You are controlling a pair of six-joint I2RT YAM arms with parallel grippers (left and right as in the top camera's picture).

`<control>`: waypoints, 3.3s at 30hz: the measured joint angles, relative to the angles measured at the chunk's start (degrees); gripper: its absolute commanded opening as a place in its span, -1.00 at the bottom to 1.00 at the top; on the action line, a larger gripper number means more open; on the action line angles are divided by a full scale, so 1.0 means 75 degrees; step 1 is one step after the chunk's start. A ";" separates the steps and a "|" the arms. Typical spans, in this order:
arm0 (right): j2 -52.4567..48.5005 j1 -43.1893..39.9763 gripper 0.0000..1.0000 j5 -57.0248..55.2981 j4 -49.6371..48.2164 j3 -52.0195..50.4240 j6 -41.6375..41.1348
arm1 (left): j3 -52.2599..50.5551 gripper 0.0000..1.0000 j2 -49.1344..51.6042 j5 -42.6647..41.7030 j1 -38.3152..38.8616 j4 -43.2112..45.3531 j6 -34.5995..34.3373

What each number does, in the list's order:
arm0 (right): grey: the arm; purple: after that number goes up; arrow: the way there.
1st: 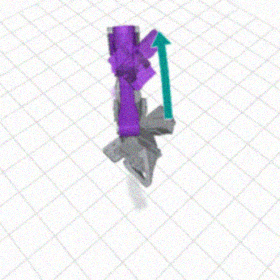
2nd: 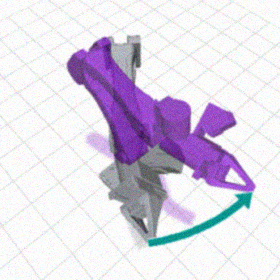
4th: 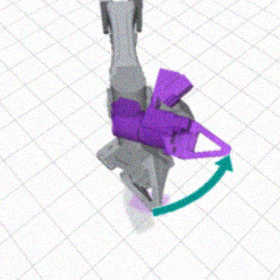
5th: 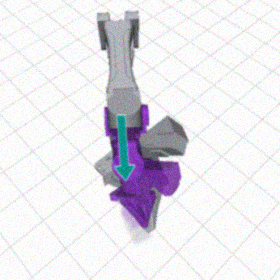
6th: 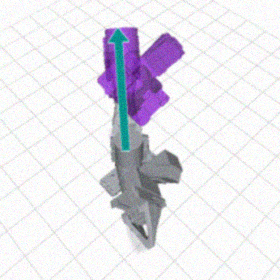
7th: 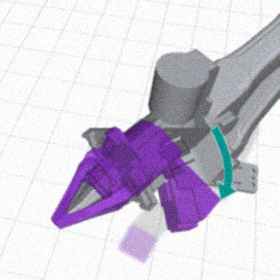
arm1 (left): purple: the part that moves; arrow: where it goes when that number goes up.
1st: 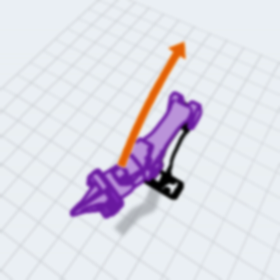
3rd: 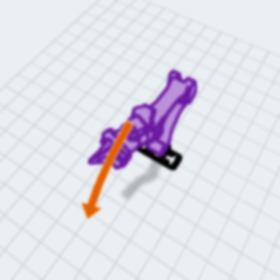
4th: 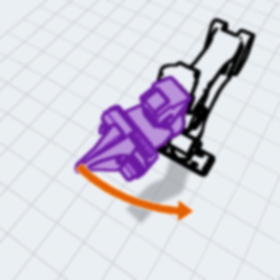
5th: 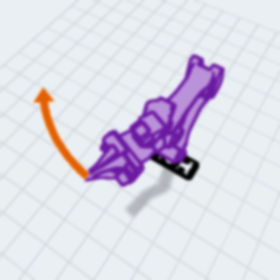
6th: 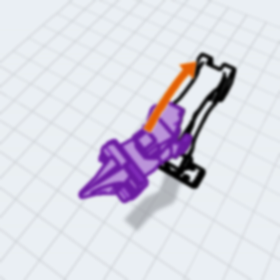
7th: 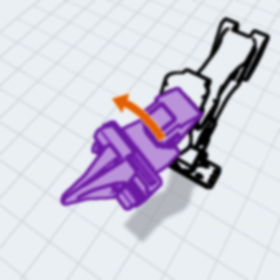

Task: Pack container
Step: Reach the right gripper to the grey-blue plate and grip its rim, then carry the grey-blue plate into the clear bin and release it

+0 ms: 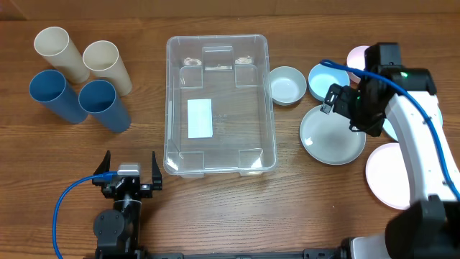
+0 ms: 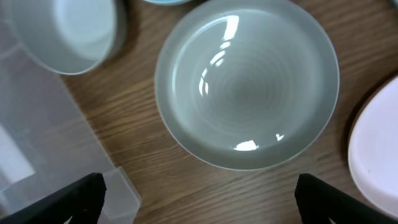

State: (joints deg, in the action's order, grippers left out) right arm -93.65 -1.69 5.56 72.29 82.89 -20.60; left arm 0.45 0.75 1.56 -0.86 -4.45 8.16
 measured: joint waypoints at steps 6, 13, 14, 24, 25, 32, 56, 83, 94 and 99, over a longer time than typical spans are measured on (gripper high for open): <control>-0.0449 -0.0032 1.00 -0.0699 0.0029 -0.0289 -0.0729 | 0.0000 1.00 0.0000 0.0000 0.0000 0.0006 0.0000; -0.0592 -0.0227 1.00 -0.1274 -0.1402 -0.0411 0.0455 | 0.0000 1.00 0.0000 0.0000 0.0000 0.0000 -0.0003; -0.0592 -0.0233 1.00 -0.1390 -0.1571 -0.0414 0.0711 | 0.0000 1.00 0.0000 0.0000 0.0000 0.0000 0.0000; -0.0595 -0.1408 1.00 -0.1926 -0.2900 -0.1224 0.1463 | 0.0000 1.00 0.0000 0.0000 0.0000 0.0003 0.0000; -0.0595 -0.1480 1.00 -0.1684 -0.3110 -0.1478 0.1655 | 0.0000 1.00 0.0000 0.0000 0.0000 0.0000 0.0000; -0.0595 -0.1527 0.82 -0.0726 -0.3829 -0.2684 0.1990 | 0.0000 1.00 0.0000 0.0000 0.0000 0.0000 0.0000; -0.0577 -0.1536 -0.92 -0.0259 -0.4785 -0.4097 0.1081 | 0.0000 1.00 0.0000 0.0000 0.0000 0.0000 0.0000; 0.0157 -0.1562 -0.92 -0.0128 -0.0909 -0.0230 0.0796 | 0.0000 1.00 0.0000 0.0000 0.0000 -0.0003 0.0000; 0.0761 0.0300 -0.92 0.0708 -0.0358 0.1690 0.1148 | 0.0000 0.99 0.0000 0.0000 0.0000 -0.0003 0.0000; 0.0755 0.2116 -0.92 0.0478 -0.0833 0.1673 0.1157 | 0.0000 1.00 0.0000 0.0003 0.0000 -0.0003 0.0000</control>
State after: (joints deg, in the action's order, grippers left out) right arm -87.99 14.17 9.15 66.04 95.44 -11.92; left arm 0.45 0.75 1.58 -0.86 -4.47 8.16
